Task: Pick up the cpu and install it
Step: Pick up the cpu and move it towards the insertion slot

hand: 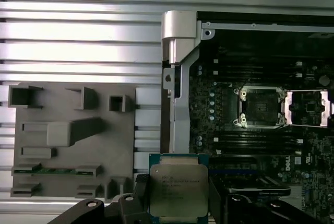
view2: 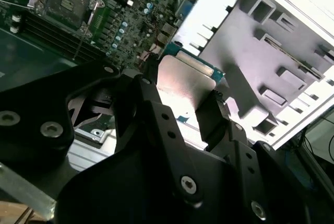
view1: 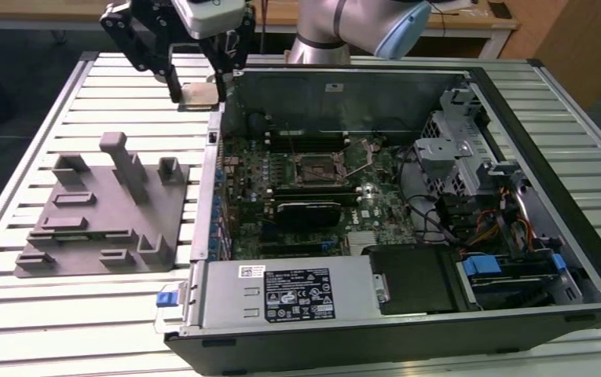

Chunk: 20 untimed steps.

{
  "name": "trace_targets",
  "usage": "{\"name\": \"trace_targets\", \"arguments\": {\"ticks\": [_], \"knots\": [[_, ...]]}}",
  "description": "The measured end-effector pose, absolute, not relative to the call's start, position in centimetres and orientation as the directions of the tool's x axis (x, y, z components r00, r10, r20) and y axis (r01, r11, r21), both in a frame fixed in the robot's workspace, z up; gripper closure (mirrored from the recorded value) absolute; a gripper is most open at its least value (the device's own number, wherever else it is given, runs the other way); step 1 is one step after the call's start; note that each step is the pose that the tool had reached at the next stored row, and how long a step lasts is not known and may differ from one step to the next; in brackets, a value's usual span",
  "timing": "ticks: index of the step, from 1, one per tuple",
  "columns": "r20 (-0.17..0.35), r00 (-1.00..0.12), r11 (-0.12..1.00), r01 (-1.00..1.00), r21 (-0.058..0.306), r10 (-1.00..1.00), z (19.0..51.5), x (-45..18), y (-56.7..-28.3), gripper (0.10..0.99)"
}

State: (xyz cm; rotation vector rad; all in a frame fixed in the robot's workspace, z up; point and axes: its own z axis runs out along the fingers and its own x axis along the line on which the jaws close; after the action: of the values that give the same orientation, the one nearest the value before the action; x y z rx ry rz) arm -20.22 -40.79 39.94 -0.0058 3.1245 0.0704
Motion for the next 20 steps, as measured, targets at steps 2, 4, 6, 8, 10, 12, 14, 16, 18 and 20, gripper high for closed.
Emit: {"name": "trace_targets", "arguments": {"ticks": [2,4,6,8,10,12,14,16,18,20], "knots": [[-0.016,-1.0,0.999,-0.004,0.045,-0.003,39.9,-19.7,-40.8,0.545],[-0.016,-1.0,0.999,-0.004,0.045,-0.003,39.9,-19.1,-40.8,0.545],[-0.016,-1.0,0.999,-0.004,0.045,-0.003,39.9,-18.6,-40.8,0.545],[-0.016,-1.0,0.999,-0.004,0.045,-0.003,39.9,-18.1,-40.8,0.545],[-0.016,-1.0,0.999,-0.004,0.045,-0.003,39.9,-17.6,-40.8,0.545],[-0.016,-1.0,0.999,-0.004,0.045,-0.003,39.9,-17.0,-40.8,0.545],[-0.016,-1.0,0.999,-0.004,0.045,-0.003,39.9,-16.5,-40.8,0.545],[-0.016,-1.0,0.999,-0.004,0.045,-0.003,39.9,-16.0,-40.8,0.545],[-0.016,-1.0,0.999,-0.004,0.045,-0.003,39.9,-15.5,-40.8,0.545],[-0.016,-1.0,0.999,-0.004,0.045,-0.003,39.9,-15.0,-40.8,0.545]]}}
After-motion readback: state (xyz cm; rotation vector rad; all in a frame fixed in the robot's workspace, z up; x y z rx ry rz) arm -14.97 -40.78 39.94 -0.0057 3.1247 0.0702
